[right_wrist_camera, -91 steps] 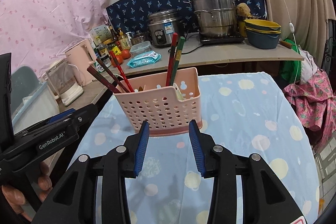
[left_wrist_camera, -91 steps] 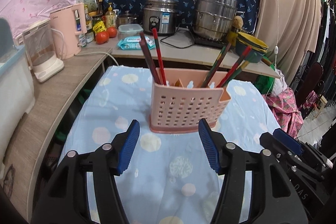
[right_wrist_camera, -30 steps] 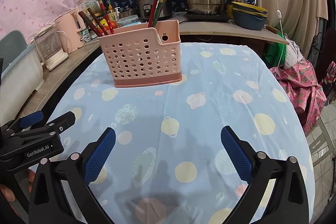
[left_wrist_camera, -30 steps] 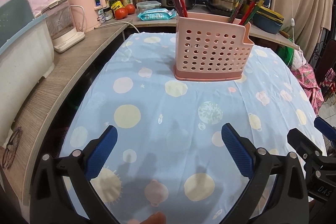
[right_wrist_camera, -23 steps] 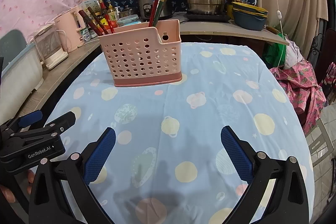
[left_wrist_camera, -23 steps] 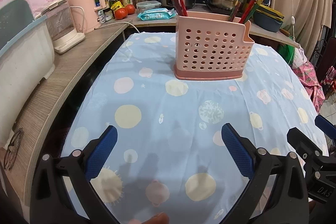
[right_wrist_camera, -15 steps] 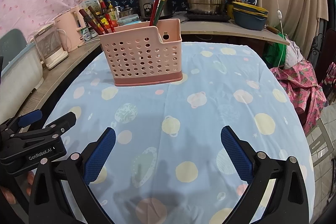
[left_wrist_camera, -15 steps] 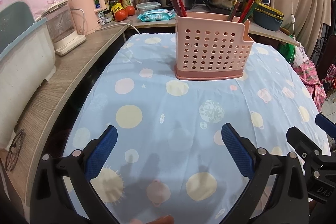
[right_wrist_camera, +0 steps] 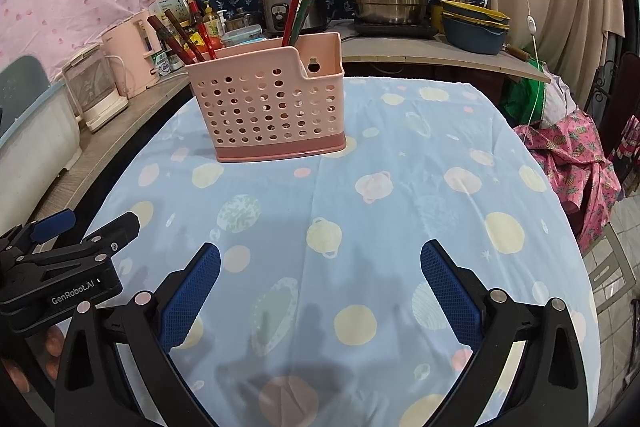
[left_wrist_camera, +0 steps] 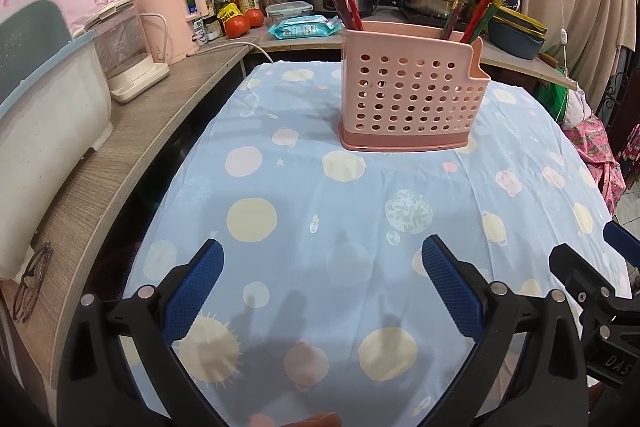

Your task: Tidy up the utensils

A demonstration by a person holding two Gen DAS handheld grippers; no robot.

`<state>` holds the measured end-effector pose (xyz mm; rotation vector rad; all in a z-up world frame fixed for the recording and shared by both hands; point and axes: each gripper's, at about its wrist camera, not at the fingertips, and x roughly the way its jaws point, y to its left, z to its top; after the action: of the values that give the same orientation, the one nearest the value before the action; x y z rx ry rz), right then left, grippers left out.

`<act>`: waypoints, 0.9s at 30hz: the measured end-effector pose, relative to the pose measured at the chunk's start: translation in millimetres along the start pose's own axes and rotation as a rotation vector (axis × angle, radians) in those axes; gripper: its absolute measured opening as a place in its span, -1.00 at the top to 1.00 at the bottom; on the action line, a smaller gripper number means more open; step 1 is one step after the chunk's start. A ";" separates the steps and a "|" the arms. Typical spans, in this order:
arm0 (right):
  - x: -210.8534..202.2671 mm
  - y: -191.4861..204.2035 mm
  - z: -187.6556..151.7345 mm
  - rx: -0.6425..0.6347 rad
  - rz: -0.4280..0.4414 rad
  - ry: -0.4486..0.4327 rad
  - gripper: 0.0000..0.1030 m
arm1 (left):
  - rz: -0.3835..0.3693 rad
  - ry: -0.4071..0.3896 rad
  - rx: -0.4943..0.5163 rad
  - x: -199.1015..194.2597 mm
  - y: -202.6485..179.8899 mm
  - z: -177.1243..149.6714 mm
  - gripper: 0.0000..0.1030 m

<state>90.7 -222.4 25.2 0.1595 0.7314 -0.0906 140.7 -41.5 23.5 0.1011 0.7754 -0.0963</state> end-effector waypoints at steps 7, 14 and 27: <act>0.7 -1.2 -0.6 0.003 0.004 0.008 -0.87 | 0.000 0.000 0.001 -0.1 0.0 -0.3 -0.84; 1.7 -2.0 -1.0 0.004 0.003 0.011 -0.87 | 0.000 0.001 -0.001 0.0 0.2 -0.5 -0.84; 1.5 -2.4 -1.1 0.005 0.003 0.013 -0.87 | 0.006 -0.002 0.002 -1.4 1.9 0.4 -0.84</act>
<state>90.8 -224.6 23.1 0.1664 0.7443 -0.0883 140.2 -39.7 24.8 0.1049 0.7729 -0.0909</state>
